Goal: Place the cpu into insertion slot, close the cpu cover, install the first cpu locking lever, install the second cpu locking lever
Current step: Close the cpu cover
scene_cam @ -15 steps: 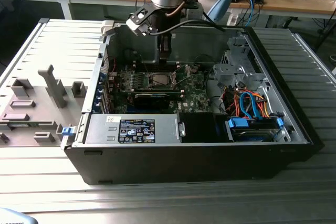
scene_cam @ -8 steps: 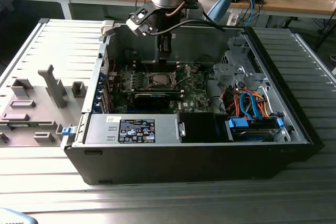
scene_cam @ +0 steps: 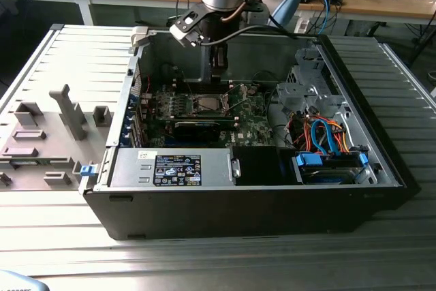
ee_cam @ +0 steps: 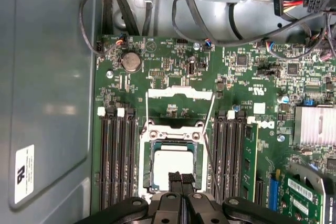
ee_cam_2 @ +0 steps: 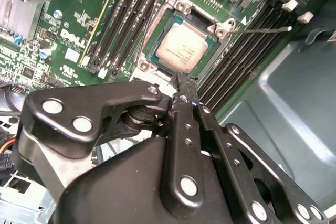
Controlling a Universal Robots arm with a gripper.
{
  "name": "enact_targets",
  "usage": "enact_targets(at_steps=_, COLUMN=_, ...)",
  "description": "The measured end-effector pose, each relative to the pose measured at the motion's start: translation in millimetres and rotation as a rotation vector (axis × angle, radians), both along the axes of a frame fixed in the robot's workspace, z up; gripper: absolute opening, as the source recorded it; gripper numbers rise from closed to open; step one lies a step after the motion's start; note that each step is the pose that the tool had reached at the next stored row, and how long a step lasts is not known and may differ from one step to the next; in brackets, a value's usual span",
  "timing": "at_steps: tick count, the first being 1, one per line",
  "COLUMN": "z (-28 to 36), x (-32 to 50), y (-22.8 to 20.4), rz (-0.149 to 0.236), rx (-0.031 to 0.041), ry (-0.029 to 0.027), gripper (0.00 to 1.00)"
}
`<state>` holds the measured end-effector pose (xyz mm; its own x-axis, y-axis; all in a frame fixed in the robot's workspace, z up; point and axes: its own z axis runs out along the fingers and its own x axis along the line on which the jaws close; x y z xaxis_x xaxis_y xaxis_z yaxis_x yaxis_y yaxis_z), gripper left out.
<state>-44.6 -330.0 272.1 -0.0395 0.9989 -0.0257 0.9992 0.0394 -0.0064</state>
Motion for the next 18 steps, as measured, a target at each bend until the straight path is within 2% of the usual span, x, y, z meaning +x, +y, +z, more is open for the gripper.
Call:
enact_targets(at_steps=12, z=0.0, x=25.3, y=0.0, rz=0.000, rx=0.0000, ry=0.0015, gripper=0.11)
enact_targets(at_steps=18, z=0.0, x=35.4, y=0.0, rz=0.000, rx=0.0001, ry=0.0021, gripper=0.11)
